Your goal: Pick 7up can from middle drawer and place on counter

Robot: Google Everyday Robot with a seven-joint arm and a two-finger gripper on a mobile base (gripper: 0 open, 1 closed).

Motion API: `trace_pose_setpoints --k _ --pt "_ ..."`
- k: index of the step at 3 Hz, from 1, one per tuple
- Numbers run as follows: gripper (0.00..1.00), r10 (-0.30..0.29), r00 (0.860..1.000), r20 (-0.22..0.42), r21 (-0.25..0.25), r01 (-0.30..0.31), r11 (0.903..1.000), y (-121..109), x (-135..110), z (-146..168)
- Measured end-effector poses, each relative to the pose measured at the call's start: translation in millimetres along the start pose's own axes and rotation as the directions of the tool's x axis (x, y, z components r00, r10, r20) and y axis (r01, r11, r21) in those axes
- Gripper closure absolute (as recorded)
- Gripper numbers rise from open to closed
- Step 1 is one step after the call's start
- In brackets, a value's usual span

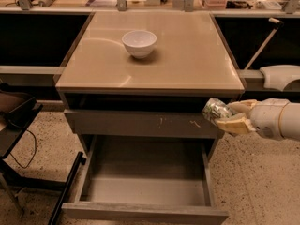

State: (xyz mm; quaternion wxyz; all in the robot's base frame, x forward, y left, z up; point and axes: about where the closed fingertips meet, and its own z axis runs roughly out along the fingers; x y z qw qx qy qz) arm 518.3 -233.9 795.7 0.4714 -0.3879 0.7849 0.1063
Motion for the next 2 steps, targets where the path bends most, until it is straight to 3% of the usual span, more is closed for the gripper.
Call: trace_pose_setpoints --k 1,2 --pt "1.00 -0.111 0.993 0.033 0.048 0.109 0.9929 11 -45 -19" --pt "1.00 -0.300 0.952 0.058 0.159 0.287 0.9445 20 -129 -67"
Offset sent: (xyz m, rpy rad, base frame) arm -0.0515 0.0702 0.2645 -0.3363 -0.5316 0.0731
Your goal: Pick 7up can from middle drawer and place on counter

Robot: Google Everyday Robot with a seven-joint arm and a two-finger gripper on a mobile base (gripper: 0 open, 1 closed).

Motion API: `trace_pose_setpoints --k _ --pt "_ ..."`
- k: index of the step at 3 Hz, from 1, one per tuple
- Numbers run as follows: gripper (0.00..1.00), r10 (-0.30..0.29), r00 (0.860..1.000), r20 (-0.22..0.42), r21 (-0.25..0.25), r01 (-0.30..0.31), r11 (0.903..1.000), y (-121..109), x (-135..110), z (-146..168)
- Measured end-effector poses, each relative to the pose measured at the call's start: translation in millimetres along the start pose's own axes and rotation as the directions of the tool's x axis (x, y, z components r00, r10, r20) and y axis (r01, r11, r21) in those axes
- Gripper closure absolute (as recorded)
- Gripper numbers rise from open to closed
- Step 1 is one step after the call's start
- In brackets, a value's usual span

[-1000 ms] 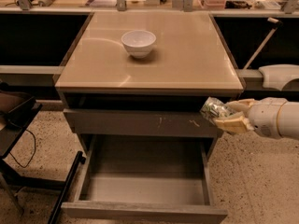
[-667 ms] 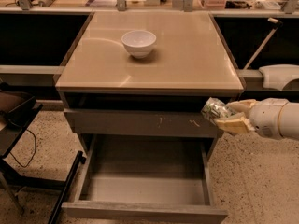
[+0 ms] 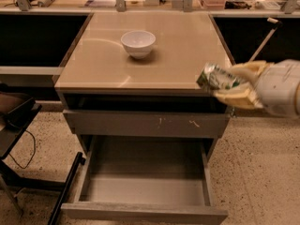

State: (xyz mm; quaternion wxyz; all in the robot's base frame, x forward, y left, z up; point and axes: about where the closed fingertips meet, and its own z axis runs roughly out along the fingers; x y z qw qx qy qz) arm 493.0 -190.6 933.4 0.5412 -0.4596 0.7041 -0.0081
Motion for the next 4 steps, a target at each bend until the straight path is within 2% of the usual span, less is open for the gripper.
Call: trace_pose_setpoints --k 1,2,3,4 --pt "1.00 -0.159 0.987 -0.020 0.096 0.160 0.9825 -45 -70 -37" --pt "1.00 -0.185 0.979 -0.082 0.198 0.198 0.9601 -123 -92 -64" --pt "1.00 -0.132 0.980 -0.151 0.269 0.169 0.9481 -196 -82 -73" --pt "1.00 -0.054 0.980 -0.193 0.255 0.103 0.9614 -236 -62 -22"
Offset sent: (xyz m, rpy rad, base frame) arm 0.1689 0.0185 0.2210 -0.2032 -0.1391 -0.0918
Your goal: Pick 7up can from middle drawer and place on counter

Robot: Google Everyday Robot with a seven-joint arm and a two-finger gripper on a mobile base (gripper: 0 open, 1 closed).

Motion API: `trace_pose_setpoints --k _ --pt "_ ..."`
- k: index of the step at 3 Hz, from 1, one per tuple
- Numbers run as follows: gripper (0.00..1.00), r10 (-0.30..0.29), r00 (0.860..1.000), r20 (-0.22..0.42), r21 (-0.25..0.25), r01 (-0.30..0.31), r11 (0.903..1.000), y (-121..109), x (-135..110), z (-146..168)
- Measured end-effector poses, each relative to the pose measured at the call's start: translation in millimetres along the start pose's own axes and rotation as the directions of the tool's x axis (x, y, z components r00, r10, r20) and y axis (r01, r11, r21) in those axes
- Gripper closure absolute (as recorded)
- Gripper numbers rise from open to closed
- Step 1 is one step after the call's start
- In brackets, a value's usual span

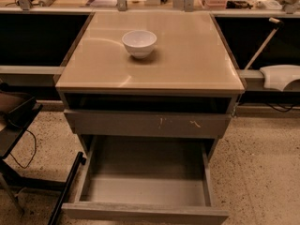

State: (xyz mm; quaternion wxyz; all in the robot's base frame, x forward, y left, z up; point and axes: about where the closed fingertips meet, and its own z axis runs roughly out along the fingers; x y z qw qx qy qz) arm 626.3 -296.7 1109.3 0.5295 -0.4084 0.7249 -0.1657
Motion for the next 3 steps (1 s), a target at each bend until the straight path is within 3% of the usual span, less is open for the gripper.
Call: trace_pose_setpoints --k 1,2,3 --pt "1.00 0.044 0.998 0.050 -0.142 -0.036 0.9893 38 -22 102" --pt "1.00 0.088 0.988 0.128 -0.316 -0.043 0.9476 101 -32 173" --pt "1.00 0.126 0.981 0.145 -0.427 -0.053 0.9026 145 -17 207"
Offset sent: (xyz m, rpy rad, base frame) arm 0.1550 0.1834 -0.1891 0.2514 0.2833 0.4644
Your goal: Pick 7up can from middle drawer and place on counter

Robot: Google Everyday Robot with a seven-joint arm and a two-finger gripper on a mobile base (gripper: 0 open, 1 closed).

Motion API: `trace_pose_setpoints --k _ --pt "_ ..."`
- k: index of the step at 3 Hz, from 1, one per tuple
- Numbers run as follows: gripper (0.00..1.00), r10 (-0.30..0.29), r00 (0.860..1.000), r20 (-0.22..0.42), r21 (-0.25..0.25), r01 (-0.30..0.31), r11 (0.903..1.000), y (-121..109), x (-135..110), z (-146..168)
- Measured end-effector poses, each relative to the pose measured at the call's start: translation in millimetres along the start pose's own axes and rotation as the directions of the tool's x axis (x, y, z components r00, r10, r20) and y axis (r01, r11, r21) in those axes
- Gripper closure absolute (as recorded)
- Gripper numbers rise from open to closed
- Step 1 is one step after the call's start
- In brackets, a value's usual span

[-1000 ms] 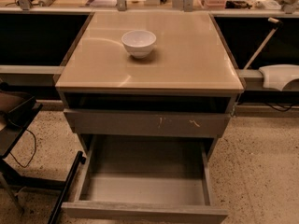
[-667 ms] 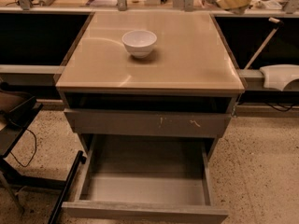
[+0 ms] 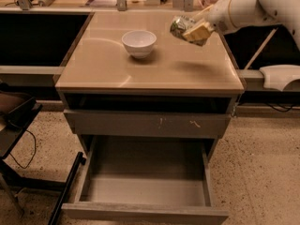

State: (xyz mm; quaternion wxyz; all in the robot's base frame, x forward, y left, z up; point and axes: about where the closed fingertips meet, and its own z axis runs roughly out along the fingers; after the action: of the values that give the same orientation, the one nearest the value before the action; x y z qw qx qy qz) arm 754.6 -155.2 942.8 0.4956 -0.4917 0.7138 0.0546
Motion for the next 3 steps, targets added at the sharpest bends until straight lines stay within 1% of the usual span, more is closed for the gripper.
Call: trace_pose_setpoints --k 1,2,3 --pt "1.00 0.040 0.999 0.004 -0.064 -0.039 0.9972 23 42 8" --pt "1.00 0.082 0.996 -0.022 -0.087 -0.084 0.9927 36 90 -2" --pt "0.81 0.085 0.996 -0.024 -0.085 -0.087 0.9926 36 93 -3"
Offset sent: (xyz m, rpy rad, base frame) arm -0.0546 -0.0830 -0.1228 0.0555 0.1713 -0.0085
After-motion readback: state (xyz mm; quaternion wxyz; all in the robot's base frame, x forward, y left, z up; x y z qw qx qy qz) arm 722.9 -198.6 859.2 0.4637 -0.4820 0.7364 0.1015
